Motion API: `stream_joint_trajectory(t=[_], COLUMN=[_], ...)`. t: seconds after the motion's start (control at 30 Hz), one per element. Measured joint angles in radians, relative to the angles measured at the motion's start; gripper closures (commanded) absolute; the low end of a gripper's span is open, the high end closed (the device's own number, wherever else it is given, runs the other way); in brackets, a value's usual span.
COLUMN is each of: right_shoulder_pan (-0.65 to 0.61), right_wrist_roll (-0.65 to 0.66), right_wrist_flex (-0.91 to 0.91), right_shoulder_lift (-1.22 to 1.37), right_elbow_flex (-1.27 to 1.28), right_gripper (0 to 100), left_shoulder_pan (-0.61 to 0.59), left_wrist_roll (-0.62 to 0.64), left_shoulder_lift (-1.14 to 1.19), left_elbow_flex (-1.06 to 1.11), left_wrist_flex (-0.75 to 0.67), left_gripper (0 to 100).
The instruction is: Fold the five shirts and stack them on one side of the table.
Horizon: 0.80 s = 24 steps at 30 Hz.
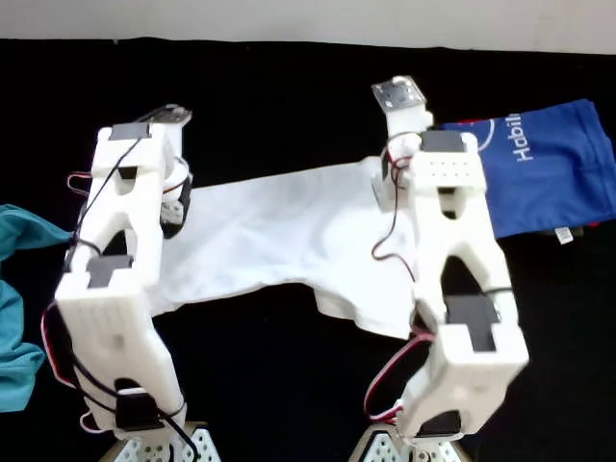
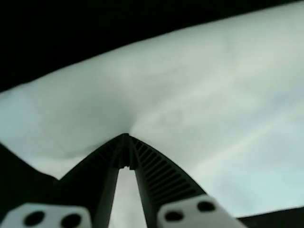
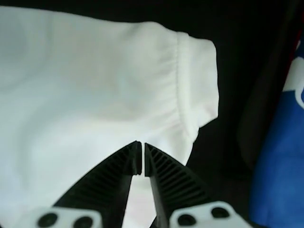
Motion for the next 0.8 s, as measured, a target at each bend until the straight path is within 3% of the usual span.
stream_joint_trajectory(t=[0.17,0.43,0.6,0.8], right_shoulder_pan=[0.000,0.044,0.061,0.060], right_wrist_roll=[0.000,0.000,0.000,0.000], right_wrist_flex=[-0.075,-0.072,0.097,0.373], right_shoulder_lift=[0.203,0.367,0.367,0.367], right_elbow_flex=[-0.140,-0.311,-0.448,-0.733], right_gripper=[97.9,97.9,98.0,98.0], left_shoulder_pan=[-0.095,-0.164,-0.176,-0.207], left_wrist_roll=[0.006,-0.026,-0.037,-0.037], left_shoulder_lift=[0.173,0.433,0.520,0.473], left_elbow_flex=[-0.219,-0.698,-0.950,-0.968], left_wrist_flex=[0.025,0.229,0.402,0.437], left_gripper=[99,99,99,99])
